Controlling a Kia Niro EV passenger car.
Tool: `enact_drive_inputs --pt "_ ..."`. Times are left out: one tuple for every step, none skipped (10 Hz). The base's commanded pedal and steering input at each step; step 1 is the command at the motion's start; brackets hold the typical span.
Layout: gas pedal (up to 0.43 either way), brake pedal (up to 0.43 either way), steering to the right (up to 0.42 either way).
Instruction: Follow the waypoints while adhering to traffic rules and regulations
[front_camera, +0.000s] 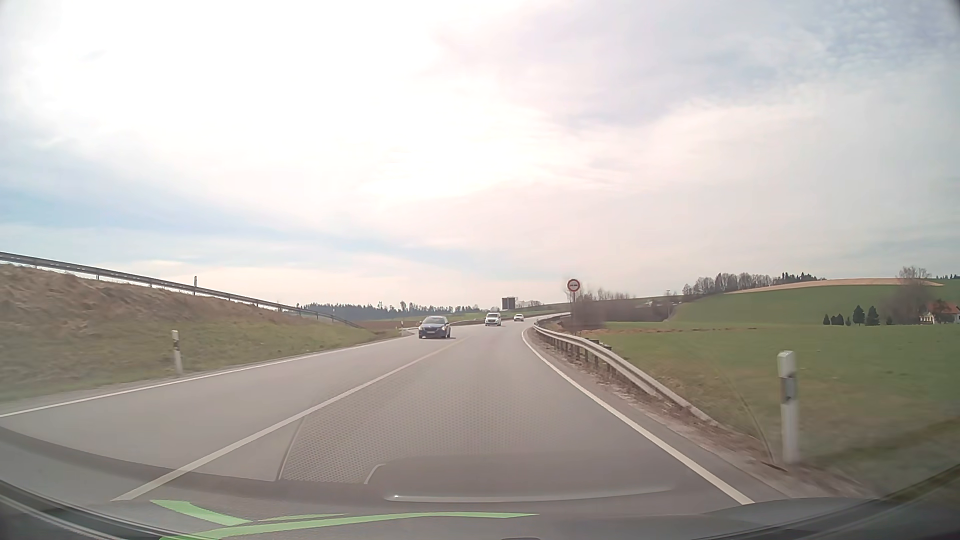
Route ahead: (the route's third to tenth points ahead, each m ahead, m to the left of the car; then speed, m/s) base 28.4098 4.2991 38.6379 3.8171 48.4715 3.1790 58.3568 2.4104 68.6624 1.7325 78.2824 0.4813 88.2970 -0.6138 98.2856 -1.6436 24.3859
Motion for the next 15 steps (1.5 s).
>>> enact_drive_inputs --pt "0.157 0.000 0.009" --pt "0.157 0.000 0.009" --pt "0.157 0.000 0.009" --pt "0.157 0.000 0.009" --pt "0.157 0.000 0.009" --pt "0.157 0.000 0.010" --pt "0.157 0.000 0.010" --pt "0.157 0.000 0.011" --pt "0.157 0.000 0.010" --pt "0.157 0.000 0.011" --pt "0.157 0.000 0.010" --pt "0.157 0.000 0.011" --pt "0.157 0.000 0.010" --pt "0.169 0.000 0.010" --pt "0.169 0.000 0.010"
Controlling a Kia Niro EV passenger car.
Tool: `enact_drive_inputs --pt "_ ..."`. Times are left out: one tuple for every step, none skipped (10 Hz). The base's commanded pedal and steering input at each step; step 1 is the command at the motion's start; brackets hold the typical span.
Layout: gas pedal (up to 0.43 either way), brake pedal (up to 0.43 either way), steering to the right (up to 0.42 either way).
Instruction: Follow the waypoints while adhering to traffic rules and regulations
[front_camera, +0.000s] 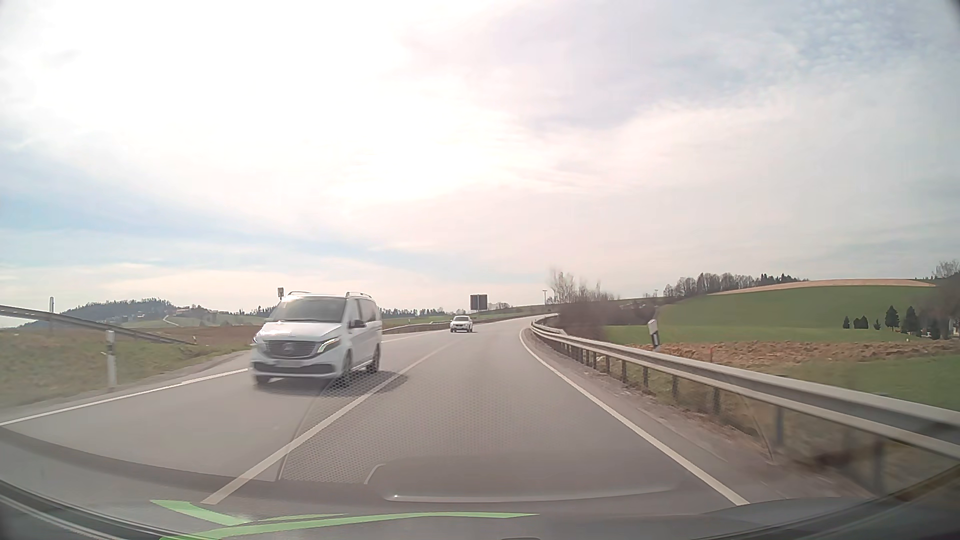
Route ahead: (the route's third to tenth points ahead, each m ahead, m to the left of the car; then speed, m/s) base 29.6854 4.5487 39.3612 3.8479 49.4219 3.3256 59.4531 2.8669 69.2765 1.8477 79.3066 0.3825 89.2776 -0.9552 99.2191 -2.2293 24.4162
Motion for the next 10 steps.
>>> enact_drive_inputs --pt "0.169 0.000 0.010" --pt "0.169 0.000 0.009" --pt "0.177 0.000 0.009" --pt "0.177 0.000 0.008" --pt "0.177 0.000 0.008" --pt "0.189 0.000 0.007" --pt "0.189 0.000 0.007" --pt "0.197 0.000 0.008" --pt "0.197 0.000 0.008" --pt "0.209 0.000 0.008"
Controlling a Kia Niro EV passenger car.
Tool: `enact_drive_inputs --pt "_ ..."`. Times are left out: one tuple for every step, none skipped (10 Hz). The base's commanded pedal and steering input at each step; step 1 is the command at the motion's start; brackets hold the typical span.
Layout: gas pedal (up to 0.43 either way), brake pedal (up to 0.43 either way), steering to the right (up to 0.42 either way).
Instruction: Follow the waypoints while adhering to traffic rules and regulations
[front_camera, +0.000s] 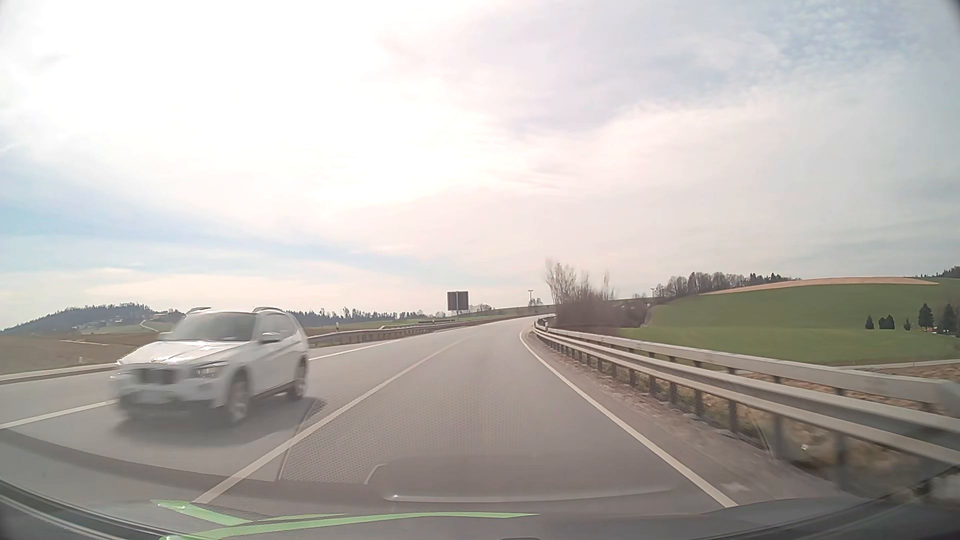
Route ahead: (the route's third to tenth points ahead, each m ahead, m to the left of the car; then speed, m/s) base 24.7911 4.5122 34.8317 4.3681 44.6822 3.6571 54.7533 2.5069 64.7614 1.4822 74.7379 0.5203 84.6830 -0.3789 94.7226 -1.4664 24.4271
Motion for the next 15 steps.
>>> enact_drive_inputs --pt "0.209 0.000 0.007" --pt "0.209 0.000 0.008" --pt "0.209 0.000 0.008" --pt "0.209 0.000 0.008" --pt "0.220 0.000 0.008" --pt "0.220 0.000 0.009" --pt "0.220 0.000 0.009" --pt "0.220 0.000 0.010" --pt "0.220 0.000 0.010" --pt "0.220 0.000 0.010" --pt "0.220 0.000 0.010" --pt "0.220 0.000 0.010" --pt "0.220 0.000 0.010" --pt "0.220 0.000 0.010" --pt "0.220 0.000 0.010"
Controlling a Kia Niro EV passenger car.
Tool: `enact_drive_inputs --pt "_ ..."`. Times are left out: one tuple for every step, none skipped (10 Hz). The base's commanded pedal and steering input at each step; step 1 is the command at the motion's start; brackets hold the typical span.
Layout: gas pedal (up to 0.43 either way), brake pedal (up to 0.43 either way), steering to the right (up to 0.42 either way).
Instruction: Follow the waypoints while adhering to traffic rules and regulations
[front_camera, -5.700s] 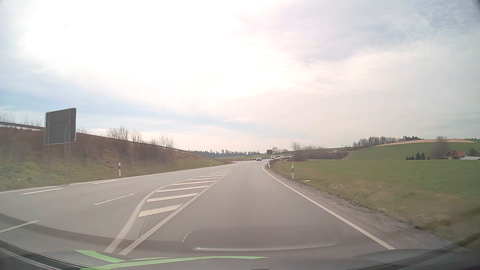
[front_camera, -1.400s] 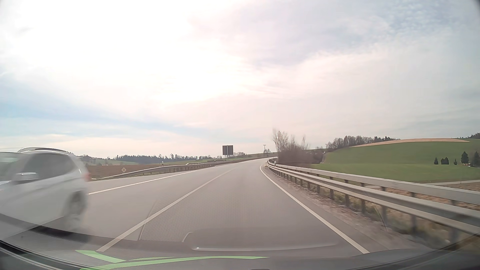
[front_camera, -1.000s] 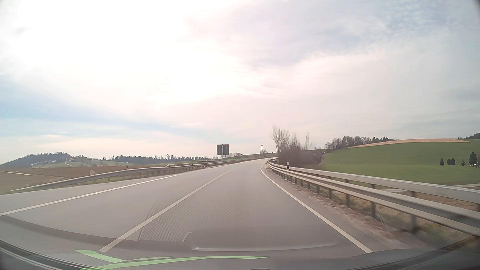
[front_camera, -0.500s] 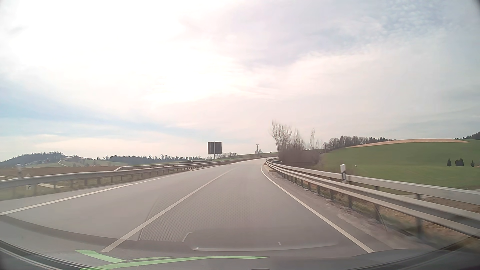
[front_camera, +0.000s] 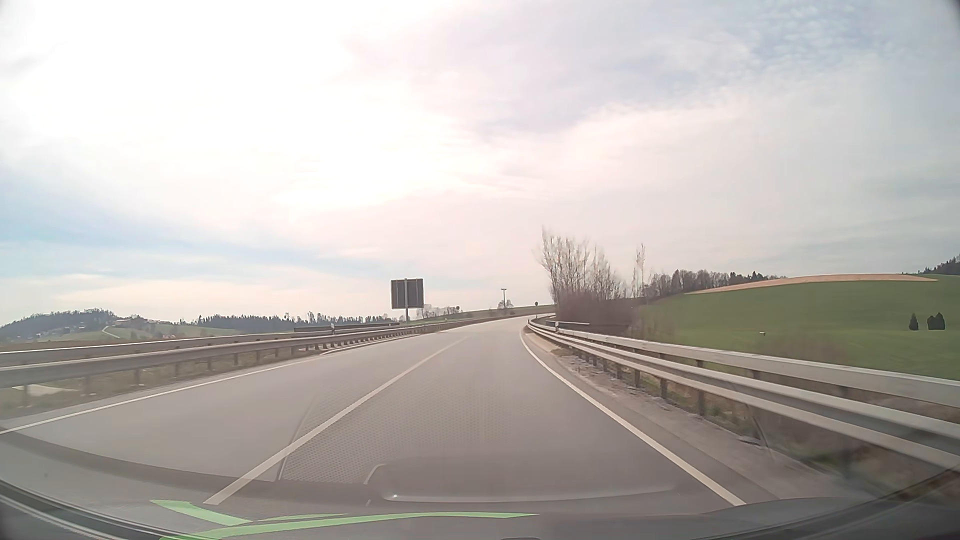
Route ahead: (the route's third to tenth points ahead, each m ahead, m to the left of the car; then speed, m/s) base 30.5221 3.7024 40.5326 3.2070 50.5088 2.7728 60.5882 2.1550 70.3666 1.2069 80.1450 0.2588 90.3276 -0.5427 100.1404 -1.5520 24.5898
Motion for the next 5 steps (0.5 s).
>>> enact_drive_inputs --pt "0.220 0.000 0.010" --pt "0.220 0.000 0.008" --pt "0.220 0.000 0.007" --pt "0.220 0.000 0.006" --pt "0.220 0.000 0.005"
